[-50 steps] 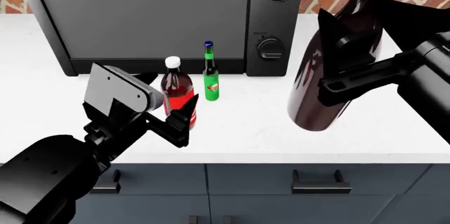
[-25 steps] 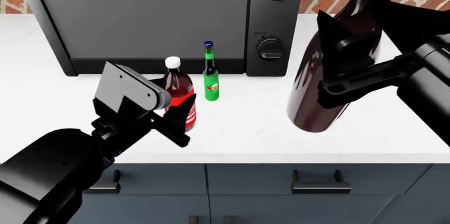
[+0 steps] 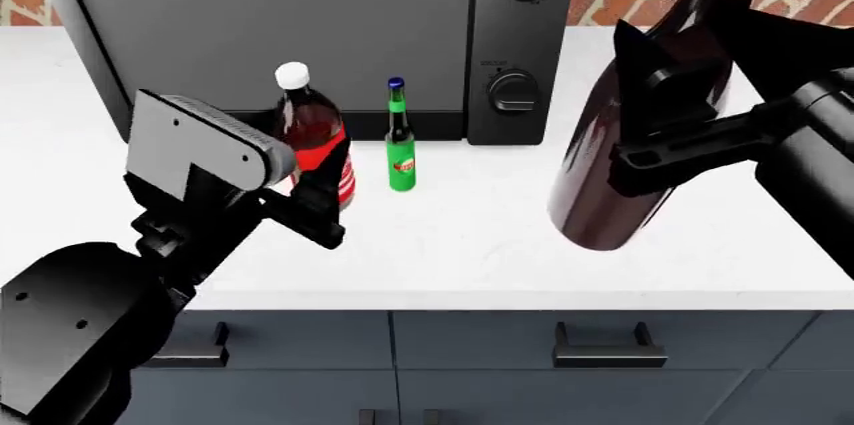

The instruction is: Move the drinks to the dining counter.

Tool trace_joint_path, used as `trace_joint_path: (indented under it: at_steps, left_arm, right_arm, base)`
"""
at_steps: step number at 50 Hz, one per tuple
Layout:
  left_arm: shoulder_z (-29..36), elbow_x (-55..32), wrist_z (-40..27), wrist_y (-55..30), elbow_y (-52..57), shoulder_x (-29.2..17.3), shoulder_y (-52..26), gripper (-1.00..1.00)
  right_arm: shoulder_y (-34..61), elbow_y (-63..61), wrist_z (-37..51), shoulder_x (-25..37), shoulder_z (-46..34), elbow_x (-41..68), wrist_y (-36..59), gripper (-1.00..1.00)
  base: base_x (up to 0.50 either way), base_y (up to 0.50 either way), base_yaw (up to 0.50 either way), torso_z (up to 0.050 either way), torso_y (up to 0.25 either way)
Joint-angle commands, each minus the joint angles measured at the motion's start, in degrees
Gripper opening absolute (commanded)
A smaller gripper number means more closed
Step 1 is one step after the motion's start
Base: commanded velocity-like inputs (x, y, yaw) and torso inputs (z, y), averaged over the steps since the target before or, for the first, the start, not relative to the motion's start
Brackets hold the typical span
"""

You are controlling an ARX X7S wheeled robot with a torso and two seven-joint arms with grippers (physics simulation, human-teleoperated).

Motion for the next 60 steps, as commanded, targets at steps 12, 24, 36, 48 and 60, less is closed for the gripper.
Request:
trace_joint_path:
  at_steps: [12, 24, 36, 48, 60]
  left_arm:
    - [-11.2, -7.3, -9.7, -10.2, 16.7, 0.7, -2.2, -1.0]
    - [-9.0, -5.9, -9.2, -7.9, 15.0, 0.0, -0.6, -1.0]
    - [-8.4, -6.1, -9.2, -7.6, 14.5, -0.3, -0.5, -1.0]
    - [-7.7, -6.1, -9.5, -7.3, 13.9, -0.5, -0.9, -1.0]
    - [-8.3, -6.3, -9.8, -6.8, 13.9, -0.8, -0.2, -1.0]
  right_arm:
    - [-6.8, -0.6, -3.1, -4.3, 1.4, -14.0, 1.6, -1.0]
    - [-7.8, -0.5, -3.9, -4.5, 0.7, -18.9, 2.3, -1.0]
    - [-6.8, -1.5, -3.5, -3.1, -0.6, -20.2, 3.7, -1.0]
    - [-6.3, -1.4, -3.6, -2.9, -1.4, -20.2, 3.7, -1.0]
    - [-6.7, -1.4, -3.3, -2.4, -1.9, -19.9, 3.6, -1.0]
  base:
    - [-0.14, 0.0, 0.0, 0.001, 0.002]
    - [-0.5, 0.14, 0.0, 0.001, 0.0]
    - [-0.5, 0.06, 0.21, 0.001, 0.001]
    - [-0.49, -0.03, 0.34, 0.001, 0.0]
    - [-0.48, -0.05, 0.35, 0.0, 0.001]
